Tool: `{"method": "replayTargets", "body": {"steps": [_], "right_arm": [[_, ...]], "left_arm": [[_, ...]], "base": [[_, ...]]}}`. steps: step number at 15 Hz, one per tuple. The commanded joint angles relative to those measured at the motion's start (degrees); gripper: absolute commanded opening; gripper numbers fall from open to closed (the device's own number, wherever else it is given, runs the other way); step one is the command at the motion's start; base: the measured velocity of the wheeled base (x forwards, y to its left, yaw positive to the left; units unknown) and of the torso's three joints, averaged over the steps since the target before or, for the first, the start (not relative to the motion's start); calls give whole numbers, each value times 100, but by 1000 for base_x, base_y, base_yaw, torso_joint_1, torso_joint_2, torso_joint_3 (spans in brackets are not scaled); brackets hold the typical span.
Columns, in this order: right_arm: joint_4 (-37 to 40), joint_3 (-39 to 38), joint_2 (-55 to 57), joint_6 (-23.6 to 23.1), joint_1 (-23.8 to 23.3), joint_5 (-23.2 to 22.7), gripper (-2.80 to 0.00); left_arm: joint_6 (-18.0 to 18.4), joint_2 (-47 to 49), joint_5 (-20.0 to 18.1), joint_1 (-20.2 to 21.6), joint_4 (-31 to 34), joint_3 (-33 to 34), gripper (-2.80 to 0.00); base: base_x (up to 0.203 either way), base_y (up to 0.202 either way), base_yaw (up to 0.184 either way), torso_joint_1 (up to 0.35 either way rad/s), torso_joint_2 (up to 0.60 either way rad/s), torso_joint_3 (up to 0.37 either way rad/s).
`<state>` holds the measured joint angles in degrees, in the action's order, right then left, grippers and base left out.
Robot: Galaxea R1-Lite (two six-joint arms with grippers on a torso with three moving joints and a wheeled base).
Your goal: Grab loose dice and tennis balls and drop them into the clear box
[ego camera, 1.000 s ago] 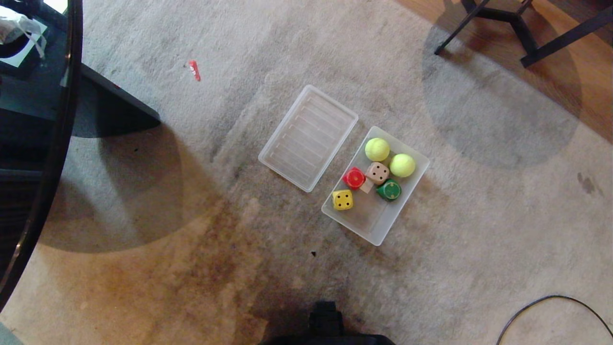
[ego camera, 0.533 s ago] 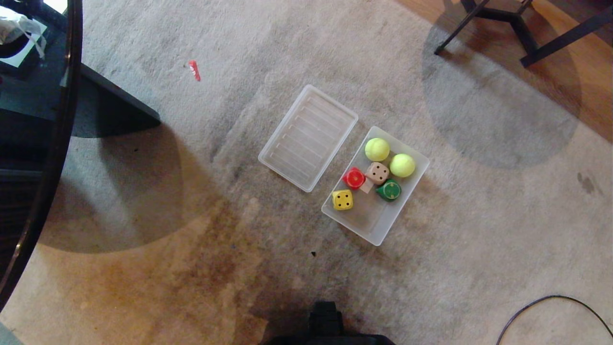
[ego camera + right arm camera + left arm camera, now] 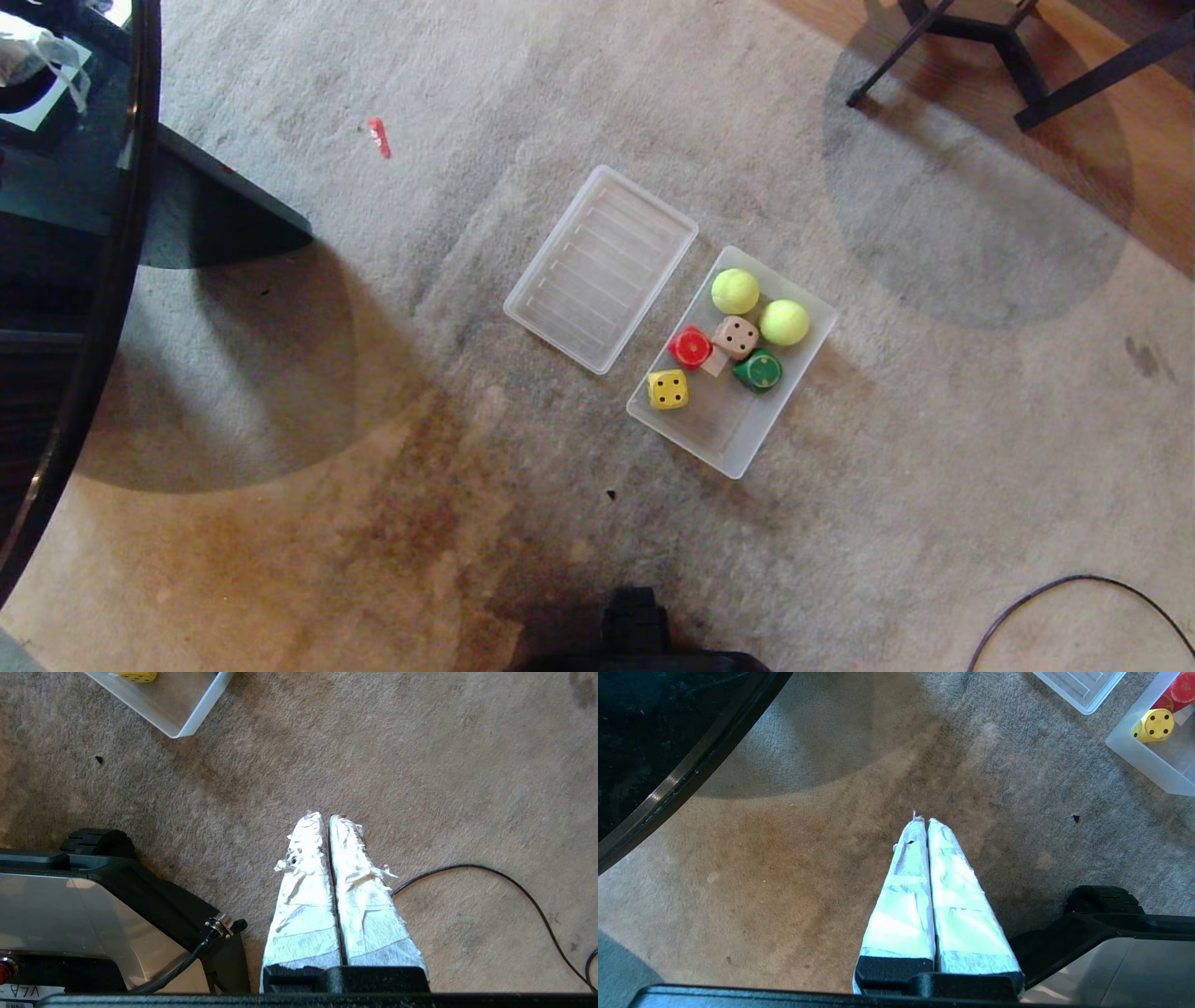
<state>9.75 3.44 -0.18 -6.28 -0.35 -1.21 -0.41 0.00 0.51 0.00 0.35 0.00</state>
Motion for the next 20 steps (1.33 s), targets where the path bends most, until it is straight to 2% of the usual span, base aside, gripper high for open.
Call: {"method": "replayTargets", "body": {"steps": [1,20], "right_arm": [[9,-1,18,-5,0,-2,-280],[9,-1,18,-5,0,-2,-280]], "left_arm": [[-2,0,2,0,0,0,-280],[-11,0,2,0,0,0,-280]], "base": [[0,0,0,0,0,0],[0,0,0,2,2,185]]}}
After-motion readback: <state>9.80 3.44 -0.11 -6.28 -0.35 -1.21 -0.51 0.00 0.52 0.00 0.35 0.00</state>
